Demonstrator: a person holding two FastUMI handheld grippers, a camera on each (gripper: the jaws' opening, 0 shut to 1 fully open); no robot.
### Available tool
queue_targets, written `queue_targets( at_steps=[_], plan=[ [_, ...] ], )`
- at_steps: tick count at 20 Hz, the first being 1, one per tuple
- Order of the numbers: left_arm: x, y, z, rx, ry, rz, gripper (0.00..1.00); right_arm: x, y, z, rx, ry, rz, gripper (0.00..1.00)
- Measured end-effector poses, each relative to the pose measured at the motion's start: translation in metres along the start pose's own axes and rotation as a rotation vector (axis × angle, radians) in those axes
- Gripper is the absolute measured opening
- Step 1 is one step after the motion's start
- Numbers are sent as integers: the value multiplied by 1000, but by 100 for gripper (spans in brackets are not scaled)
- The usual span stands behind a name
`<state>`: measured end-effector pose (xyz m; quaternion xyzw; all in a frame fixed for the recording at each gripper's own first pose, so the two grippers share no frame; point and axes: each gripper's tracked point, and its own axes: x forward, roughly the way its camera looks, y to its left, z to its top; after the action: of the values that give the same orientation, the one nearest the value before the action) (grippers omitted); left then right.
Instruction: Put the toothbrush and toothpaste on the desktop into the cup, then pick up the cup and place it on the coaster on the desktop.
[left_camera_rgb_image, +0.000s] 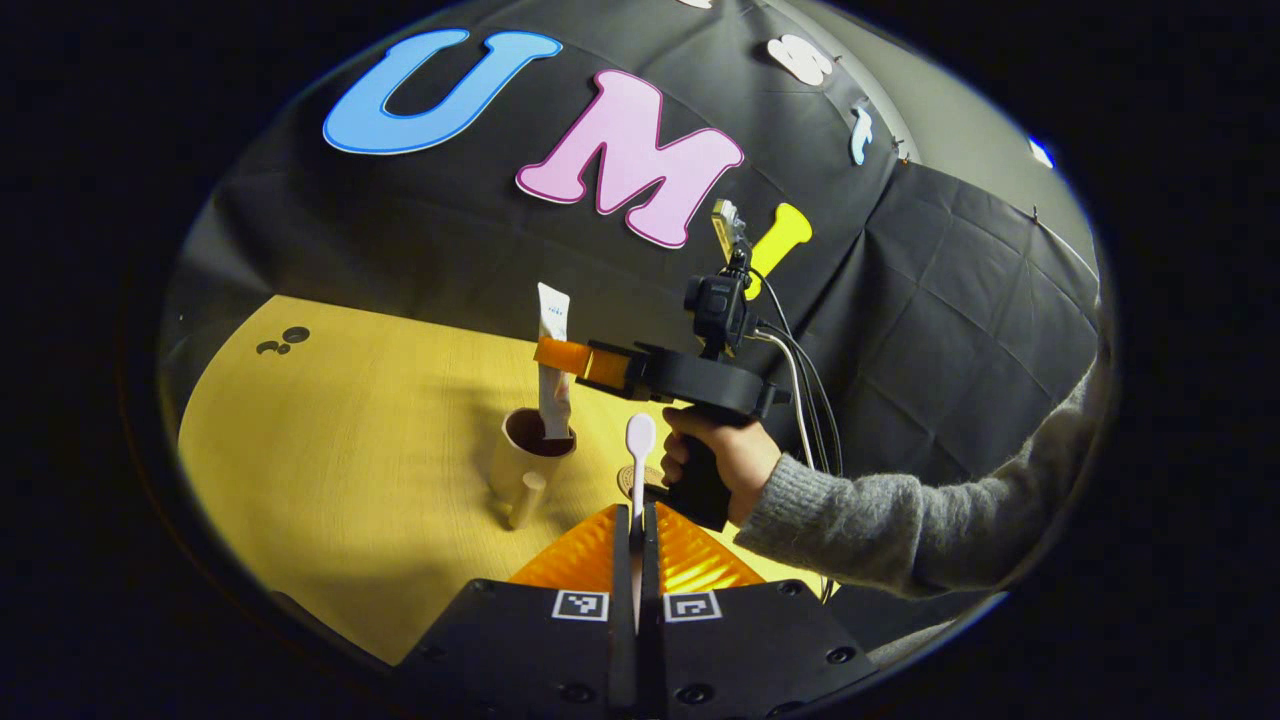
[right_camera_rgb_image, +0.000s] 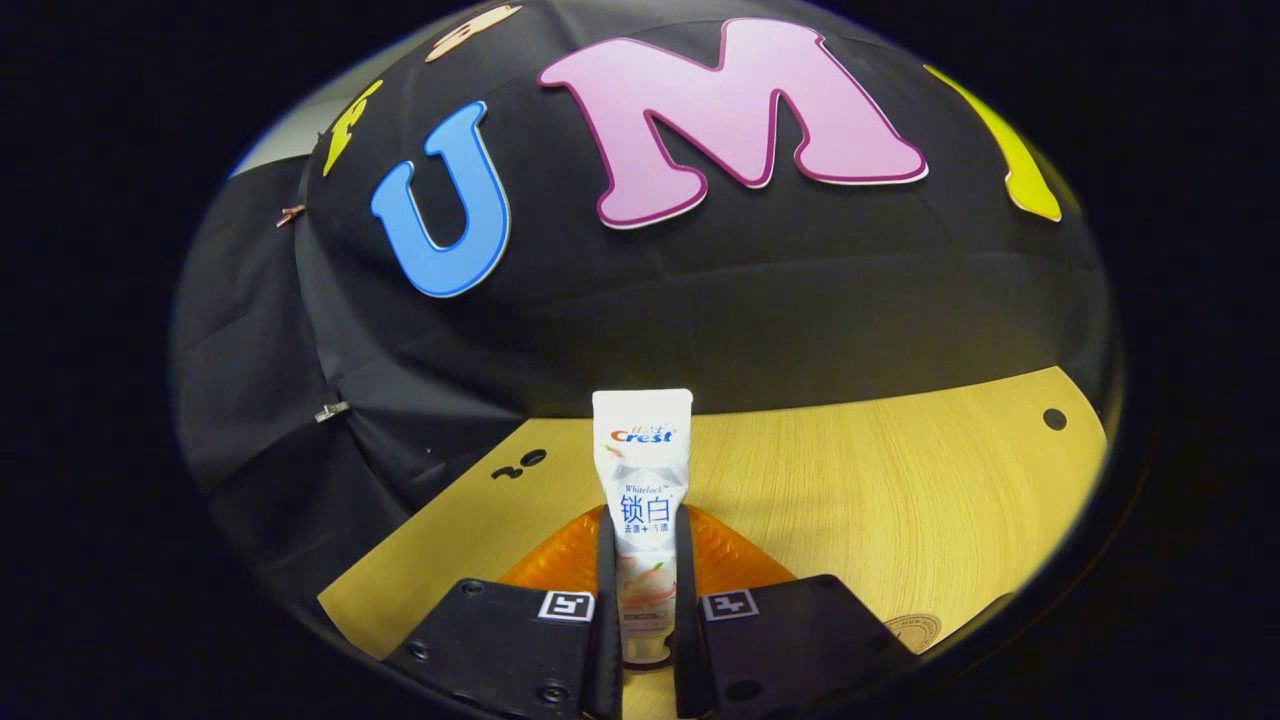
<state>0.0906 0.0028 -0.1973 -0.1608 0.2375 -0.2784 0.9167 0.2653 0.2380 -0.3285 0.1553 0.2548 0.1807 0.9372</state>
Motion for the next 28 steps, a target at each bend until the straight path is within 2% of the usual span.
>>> queue_targets(
  at_steps=[5,6,7,14,18,19,21,22,26,27,28],
  plan=[
    [0,11,7,-2,-12,15,6,2,5,-24,-44,46,-3,24],
    [0,13,7,-4,-12,18,6,-1,7,-29,-51,55,-1,18],
    [-1,13,7,-3,-11,19,6,-3,8,-32,-52,65,2,24],
    [-7,29,12,3,-35,53,6,-21,11,-49,-99,142,23,34],
    [-7,33,17,-3,-57,69,6,-29,16,-55,-98,155,37,38],
    [-7,33,18,-2,-62,70,6,-31,16,-57,-101,161,35,33],
    [-5,30,21,0,-71,68,6,-36,16,-61,-103,175,33,34],
    [-4,29,22,2,-78,65,6,-38,17,-63,-97,181,37,42],
    [1,20,29,2,-107,44,6,-52,23,-57,-78,163,55,50],
    [3,19,32,3,-116,40,6,-56,21,-55,-75,160,50,45],
    [6,17,35,4,-126,35,6,-60,19,-53,-68,157,45,57]
  ],
)
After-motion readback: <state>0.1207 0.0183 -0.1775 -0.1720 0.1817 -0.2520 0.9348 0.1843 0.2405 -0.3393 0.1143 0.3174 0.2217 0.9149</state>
